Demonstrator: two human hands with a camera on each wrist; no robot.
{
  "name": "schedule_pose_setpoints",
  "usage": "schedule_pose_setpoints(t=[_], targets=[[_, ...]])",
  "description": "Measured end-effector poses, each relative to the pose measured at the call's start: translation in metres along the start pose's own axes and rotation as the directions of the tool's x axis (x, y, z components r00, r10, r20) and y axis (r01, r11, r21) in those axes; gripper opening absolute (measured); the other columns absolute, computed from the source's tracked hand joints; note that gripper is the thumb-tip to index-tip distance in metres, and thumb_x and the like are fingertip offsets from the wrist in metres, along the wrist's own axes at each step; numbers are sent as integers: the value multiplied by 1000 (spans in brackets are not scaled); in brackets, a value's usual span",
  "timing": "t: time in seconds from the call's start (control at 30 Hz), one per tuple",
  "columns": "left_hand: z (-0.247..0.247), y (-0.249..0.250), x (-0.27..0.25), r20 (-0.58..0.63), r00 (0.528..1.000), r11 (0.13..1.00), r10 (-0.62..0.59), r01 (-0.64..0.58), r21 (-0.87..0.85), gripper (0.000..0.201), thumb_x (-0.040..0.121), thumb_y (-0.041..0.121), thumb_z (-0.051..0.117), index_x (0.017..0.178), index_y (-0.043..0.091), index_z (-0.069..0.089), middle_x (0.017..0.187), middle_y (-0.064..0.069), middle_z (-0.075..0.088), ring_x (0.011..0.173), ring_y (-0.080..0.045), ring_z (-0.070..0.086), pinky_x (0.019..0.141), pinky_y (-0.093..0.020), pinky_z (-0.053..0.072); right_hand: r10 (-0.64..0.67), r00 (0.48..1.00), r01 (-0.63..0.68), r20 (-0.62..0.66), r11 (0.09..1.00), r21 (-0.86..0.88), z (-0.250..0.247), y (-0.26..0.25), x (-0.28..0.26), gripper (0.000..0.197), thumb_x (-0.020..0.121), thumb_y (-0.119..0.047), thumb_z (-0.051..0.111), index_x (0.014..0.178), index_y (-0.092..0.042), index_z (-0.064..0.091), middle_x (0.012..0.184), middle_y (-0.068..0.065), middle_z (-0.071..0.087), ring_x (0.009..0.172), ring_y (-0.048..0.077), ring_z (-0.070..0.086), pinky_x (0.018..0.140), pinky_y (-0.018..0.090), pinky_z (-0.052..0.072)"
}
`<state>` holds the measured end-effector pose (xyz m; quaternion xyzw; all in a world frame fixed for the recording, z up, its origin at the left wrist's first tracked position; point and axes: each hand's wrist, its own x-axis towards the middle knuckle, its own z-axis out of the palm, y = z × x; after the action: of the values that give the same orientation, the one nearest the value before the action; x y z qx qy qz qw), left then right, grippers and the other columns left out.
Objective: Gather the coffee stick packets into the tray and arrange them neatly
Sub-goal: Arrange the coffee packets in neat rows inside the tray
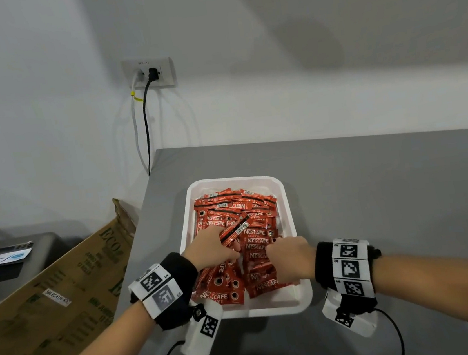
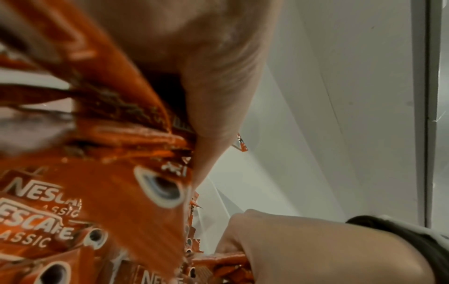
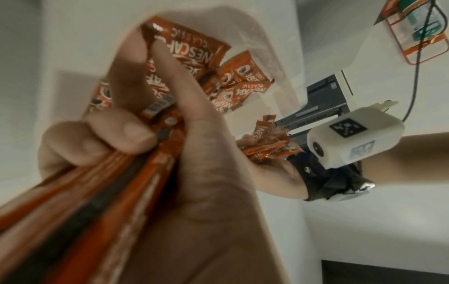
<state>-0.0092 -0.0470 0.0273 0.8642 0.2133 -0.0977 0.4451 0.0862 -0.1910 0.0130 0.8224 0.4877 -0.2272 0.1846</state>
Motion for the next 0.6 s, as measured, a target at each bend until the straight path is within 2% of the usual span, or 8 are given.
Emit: schedule_pose_setpoints(t=[0.13, 0.2, 0.27, 0.37, 0.4, 0.47, 0.53, 0.6], targets=[[-1, -1, -2, -10, 1000, 1000, 7, -7, -8, 25, 83, 9, 65, 74, 27, 49, 76, 15, 53, 66, 4, 49, 53, -4, 36, -53, 992, 50, -116, 998, -23, 0, -5, 4, 18, 85, -22, 62, 97, -9, 61, 84, 3, 62, 67, 16, 54, 58, 26, 42], [-2, 0, -4, -46, 999, 1000, 15, -15, -5, 25, 83, 10, 66, 72, 26, 50, 74, 15, 52, 65, 5, 49, 56, -4, 39, -81, 990, 78, -114, 997, -28, 2, -8, 7, 23, 84, -27, 65, 96, -8, 60, 83, 2, 62, 65, 17, 54, 57, 27, 43], [-5, 0, -3, -93, 995, 1000, 18, -18, -2, 20, 82, 9, 67, 72, 21, 56, 72, 13, 55, 63, 4, 51, 62, -8, 45, -91, 992, 86, -92, 995, -57, 5, -10, 9, 28, 83, -31, 67, 97, -8, 60, 82, 3, 62, 65, 18, 54, 58, 28, 44], [-11, -2, -2, -126, 992, 998, 3, -10, -54, 23, 83, 6, 64, 66, 18, 55, 65, 9, 57, 48, 8, 54, 49, -4, 40, -98, 993, 92, -69, 992, -91, 11, -10, 11, 34, 80, -34, 70, 98, -7, 61, 87, 4, 66, 71, 20, 61, 62, 31, 51], [-13, -2, -2, -133, 991, 998, 0, -8, -61, 20, 83, 7, 64, 68, 17, 57, 66, 8, 58, 48, 9, 55, 49, -4, 40, -102, 992, 96, -69, 991, -93, 13, -10, 11, 35, 80, -35, 70, 99, -6, 60, 89, 5, 67, 72, 21, 62, 63, 31, 51], [-18, -2, -2, -138, 990, 997, -16, 5, -77, 4, 83, 8, 64, 79, 10, 65, 71, 5, 63, 59, 3, 59, 58, -8, 44, -105, 992, 99, -65, 991, -90, 14, -9, 11, 35, 81, -34, 70, 100, -6, 60, 90, 5, 66, 71, 20, 58, 61, 31, 48], [-27, -2, -3, -163, 986, 996, -29, 15, -88, 8, 81, 9, 66, 88, 8, 68, 77, 3, 66, 70, -7, 62, 69, -18, 49, -101, 994, 97, -49, 992, -78, 11, -7, 11, 34, 81, -34, 69, 100, -6, 60, 87, 4, 65, 70, 18, 56, 60, 29, 47], [-39, -3, -3, -214, 976, 995, -36, 15, -100, 8, 79, 10, 67, 87, 9, 69, 82, 0, 69, 75, -13, 64, 74, -24, 51, -88, 995, 86, -53, 995, -41, 3, -3, 10, 28, 83, -30, 67, 98, -7, 59, 84, 2, 63, 70, 17, 57, 61, 28, 49]])
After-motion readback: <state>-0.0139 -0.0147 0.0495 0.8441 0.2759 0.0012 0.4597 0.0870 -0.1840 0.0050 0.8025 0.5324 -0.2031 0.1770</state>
